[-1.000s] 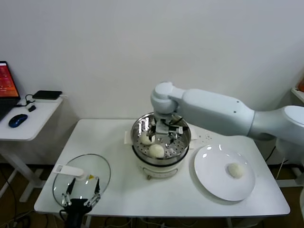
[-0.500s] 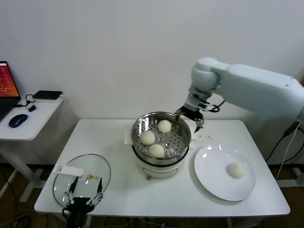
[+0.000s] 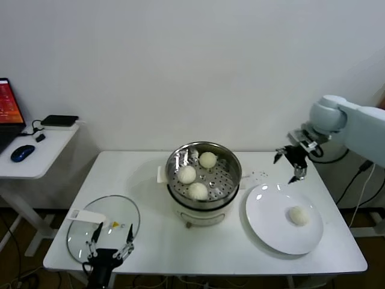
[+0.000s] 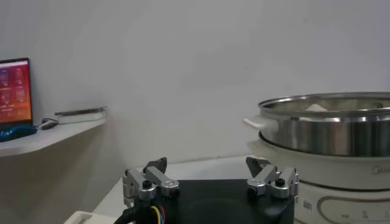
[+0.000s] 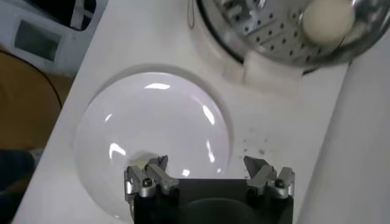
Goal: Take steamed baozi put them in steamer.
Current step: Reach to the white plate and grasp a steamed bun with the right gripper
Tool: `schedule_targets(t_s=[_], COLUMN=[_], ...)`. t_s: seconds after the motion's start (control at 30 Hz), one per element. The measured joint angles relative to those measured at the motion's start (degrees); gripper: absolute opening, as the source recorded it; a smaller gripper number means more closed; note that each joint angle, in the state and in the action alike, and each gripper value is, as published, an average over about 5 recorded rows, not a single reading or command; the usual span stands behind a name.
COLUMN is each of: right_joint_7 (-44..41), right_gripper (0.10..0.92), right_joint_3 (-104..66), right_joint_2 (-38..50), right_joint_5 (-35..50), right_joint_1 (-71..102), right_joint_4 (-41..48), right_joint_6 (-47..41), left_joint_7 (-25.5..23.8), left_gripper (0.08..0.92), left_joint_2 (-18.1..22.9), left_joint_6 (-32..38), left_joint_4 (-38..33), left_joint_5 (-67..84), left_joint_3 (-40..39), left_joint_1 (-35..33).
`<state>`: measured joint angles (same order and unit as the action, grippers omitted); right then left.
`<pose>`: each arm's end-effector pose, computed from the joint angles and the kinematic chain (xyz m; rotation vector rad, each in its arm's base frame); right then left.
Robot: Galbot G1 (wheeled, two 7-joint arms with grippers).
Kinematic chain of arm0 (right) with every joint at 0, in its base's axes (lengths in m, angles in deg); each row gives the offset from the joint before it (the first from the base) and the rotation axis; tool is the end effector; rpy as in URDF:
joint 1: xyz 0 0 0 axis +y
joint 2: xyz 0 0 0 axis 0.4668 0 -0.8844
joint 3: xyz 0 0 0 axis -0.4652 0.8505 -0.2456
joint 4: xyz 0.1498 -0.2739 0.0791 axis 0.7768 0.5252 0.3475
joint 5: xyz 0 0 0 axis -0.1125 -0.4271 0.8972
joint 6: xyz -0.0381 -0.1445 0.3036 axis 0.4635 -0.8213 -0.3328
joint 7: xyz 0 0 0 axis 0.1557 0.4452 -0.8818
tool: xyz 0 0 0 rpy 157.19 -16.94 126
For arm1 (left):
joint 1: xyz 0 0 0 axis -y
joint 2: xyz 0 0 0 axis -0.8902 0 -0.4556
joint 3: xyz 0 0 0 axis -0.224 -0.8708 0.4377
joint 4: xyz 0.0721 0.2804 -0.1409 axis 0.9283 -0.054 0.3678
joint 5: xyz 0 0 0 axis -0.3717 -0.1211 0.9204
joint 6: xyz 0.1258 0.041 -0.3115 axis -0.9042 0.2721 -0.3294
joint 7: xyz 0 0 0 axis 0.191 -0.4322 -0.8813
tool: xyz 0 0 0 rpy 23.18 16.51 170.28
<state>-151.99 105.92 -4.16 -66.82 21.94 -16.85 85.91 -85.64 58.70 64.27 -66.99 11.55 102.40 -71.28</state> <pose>0.4993 -0.1520 -0.0559 1.4359 -1.2353 1.4715 0.1043 0.0357 -0.3077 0.0067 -3.0429 -0.1736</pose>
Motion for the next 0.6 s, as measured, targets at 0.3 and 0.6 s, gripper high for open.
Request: schedule_targets(t_s=[0.3,0.6], right_joint_7=[0.8,1.5], right_gripper=[0.823,0.823], right_joint_3=[-7.6,-15.7], right_joint_2=[4.3,4.7], right_joint_5=[-4.0,-8.8], right_joint_1=[12.1,22.6], right_joint_4=[2.7,6.6], right_joint_6=[-2.2,-2.3], left_joint_7=[0.1,0.1], left_gripper=[0.823,0.823], left_joint_2=[0.0,0.1], left_joint_6=[-0.4,-0.7], left_joint_4=[-0.3,-0.1], left_joint_5=[-0.1,-0.2], left_joint_3=[-0.1,-0.2], left_joint_1=[0.3,0.3])
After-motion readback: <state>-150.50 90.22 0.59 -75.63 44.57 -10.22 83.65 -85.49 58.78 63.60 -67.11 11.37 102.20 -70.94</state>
